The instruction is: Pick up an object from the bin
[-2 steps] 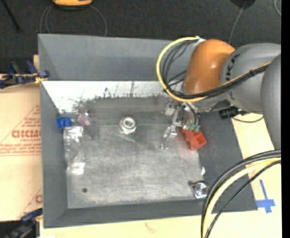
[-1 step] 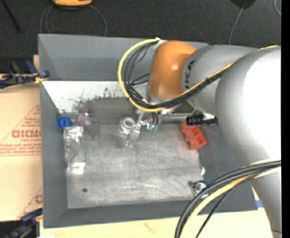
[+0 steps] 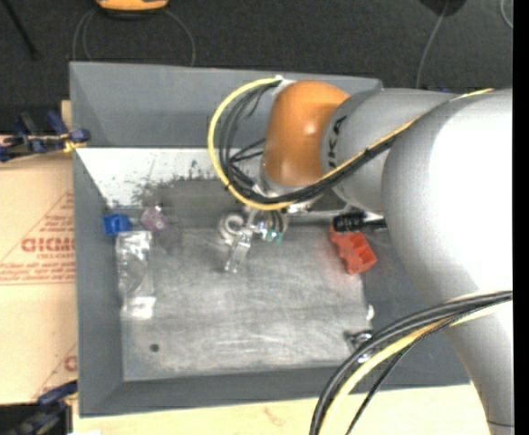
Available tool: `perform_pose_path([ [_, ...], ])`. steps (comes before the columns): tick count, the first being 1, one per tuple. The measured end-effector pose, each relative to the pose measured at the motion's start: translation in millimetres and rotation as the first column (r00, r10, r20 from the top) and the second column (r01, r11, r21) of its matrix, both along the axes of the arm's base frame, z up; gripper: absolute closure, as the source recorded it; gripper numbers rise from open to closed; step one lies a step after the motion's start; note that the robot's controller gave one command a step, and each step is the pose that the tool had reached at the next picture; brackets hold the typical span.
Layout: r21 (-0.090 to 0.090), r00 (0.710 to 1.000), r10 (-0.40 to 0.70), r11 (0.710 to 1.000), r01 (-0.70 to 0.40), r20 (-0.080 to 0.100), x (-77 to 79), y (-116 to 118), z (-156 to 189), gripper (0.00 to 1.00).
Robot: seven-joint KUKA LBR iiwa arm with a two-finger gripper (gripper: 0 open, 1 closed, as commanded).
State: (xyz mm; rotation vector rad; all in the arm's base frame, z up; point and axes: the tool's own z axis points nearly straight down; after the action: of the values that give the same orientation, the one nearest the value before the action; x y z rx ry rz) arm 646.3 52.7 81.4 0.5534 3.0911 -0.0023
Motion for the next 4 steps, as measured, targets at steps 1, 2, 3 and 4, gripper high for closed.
perform_pose_path([
  [1, -0.001, 1.000, 0.001, 1.000, -0.001, 0.007, 2.1, -1.1, 4.3, 1.00],
  [2, -0.001, 0.999, 0.049, 0.999, -0.049, 0.007, -2.6, -0.1, 25.9, 1.00],
  [3, 0.006, 0.994, -0.106, 0.994, 0.105, 0.009, -45.0, 52.2, 136.1, 1.00],
  [4, 0.002, 0.994, -0.108, 0.994, 0.108, 0.003, -45.3, 49.4, 131.5, 0.00],
])
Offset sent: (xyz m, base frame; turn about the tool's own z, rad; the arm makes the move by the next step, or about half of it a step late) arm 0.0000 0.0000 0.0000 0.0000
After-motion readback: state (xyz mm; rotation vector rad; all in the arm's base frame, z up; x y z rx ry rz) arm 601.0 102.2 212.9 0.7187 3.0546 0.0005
